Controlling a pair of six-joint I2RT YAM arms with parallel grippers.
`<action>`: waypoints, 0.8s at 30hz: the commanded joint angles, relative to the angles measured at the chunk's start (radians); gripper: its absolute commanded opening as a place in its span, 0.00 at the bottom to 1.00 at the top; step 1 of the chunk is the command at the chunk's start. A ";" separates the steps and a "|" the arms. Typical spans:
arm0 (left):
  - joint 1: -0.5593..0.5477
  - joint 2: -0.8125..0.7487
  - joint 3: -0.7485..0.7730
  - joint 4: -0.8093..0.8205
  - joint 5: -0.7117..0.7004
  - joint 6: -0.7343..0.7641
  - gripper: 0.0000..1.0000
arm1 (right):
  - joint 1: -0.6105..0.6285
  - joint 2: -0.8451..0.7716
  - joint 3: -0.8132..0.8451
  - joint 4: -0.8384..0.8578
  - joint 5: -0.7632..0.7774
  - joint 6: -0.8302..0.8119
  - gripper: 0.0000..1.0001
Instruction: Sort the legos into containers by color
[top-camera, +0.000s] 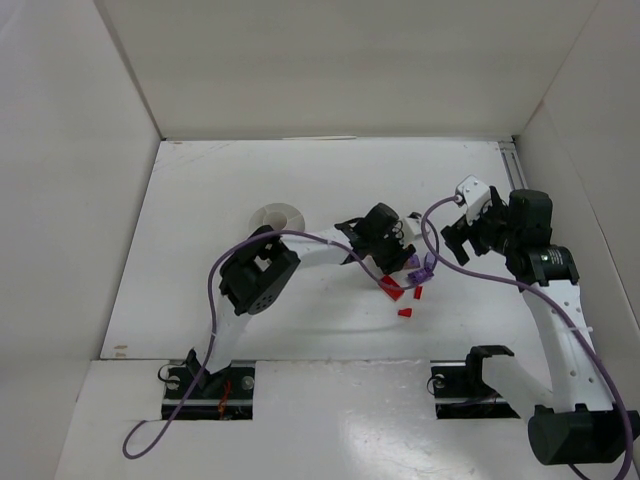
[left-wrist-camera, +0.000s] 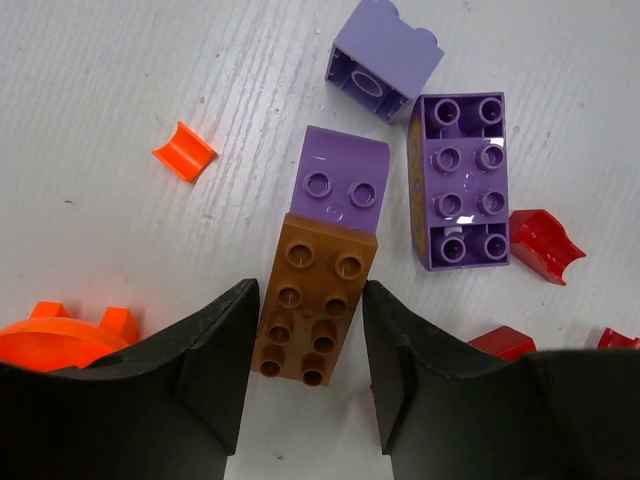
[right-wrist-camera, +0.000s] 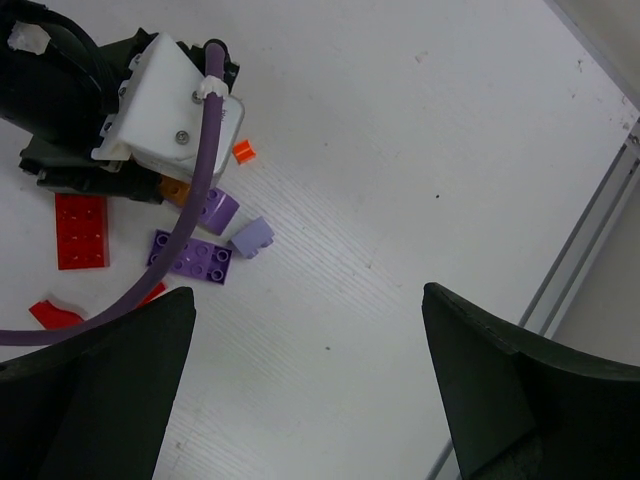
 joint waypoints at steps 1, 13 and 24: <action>0.004 -0.037 -0.015 0.039 -0.023 -0.006 0.41 | -0.007 -0.020 0.044 0.000 0.008 -0.003 1.00; 0.013 -0.219 -0.136 0.091 -0.033 -0.006 0.27 | -0.007 -0.020 0.044 0.000 -0.009 -0.003 1.00; 0.051 -0.491 -0.392 0.256 -0.038 -0.016 0.28 | -0.007 0.156 -0.038 0.154 -0.481 0.178 0.96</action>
